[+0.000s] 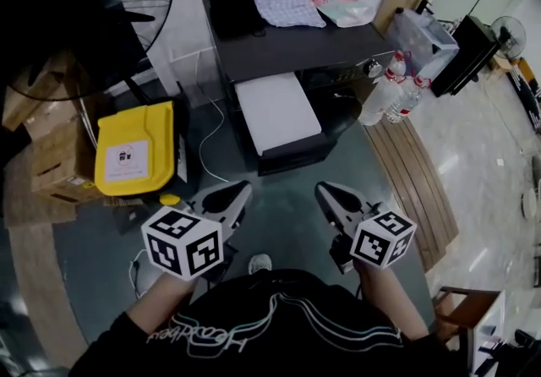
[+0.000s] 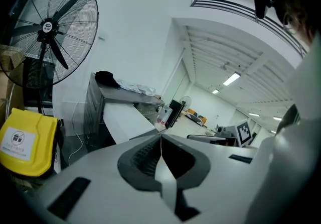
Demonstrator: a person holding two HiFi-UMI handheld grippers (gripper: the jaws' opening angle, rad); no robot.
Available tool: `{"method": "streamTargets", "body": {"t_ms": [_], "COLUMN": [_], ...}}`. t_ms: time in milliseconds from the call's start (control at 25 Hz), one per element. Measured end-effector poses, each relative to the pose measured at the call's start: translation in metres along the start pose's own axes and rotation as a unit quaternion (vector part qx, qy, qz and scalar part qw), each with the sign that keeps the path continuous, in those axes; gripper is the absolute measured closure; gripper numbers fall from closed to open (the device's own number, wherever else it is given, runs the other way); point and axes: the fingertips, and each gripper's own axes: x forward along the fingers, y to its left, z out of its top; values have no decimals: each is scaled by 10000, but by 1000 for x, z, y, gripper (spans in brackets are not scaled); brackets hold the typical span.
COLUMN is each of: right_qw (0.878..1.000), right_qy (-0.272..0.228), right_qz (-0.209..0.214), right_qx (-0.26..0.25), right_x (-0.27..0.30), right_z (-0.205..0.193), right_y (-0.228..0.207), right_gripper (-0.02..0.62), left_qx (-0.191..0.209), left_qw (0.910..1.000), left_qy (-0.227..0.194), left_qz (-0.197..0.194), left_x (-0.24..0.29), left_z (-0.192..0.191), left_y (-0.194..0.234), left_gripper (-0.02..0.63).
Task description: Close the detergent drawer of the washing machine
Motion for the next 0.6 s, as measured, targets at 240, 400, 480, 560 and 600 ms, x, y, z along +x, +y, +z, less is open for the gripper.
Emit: {"method": "streamTargets", "body": {"t_ms": [240, 400, 480, 560, 600], "right_qw": [9990, 9976, 9967, 9960, 9957], "right_qy": [165, 189, 191, 204, 215], "right_qz": [-397, -634, -741, -814, -849], "right_qx": [-109, -192, -253, -293, -306], "right_x": [19, 30, 35, 39, 42], "right_z": [-16, -19, -20, -20, -21], "right_y": [-25, -39, -45, -49, -52], "right_gripper": [568, 569, 568, 568, 569], "left_qx": [65, 78, 64, 19, -8], "left_qw": [9999, 9999, 9998, 9998, 9998], "left_qy": [86, 115, 122, 113, 112], "left_qz": [-6, 65, 112, 150, 167], "left_x": [7, 6, 4, 4, 4], "left_z": [0, 1, 0, 0, -1], "left_y": [22, 34, 41, 48, 51], "left_gripper": [580, 580, 580, 580, 580]}}
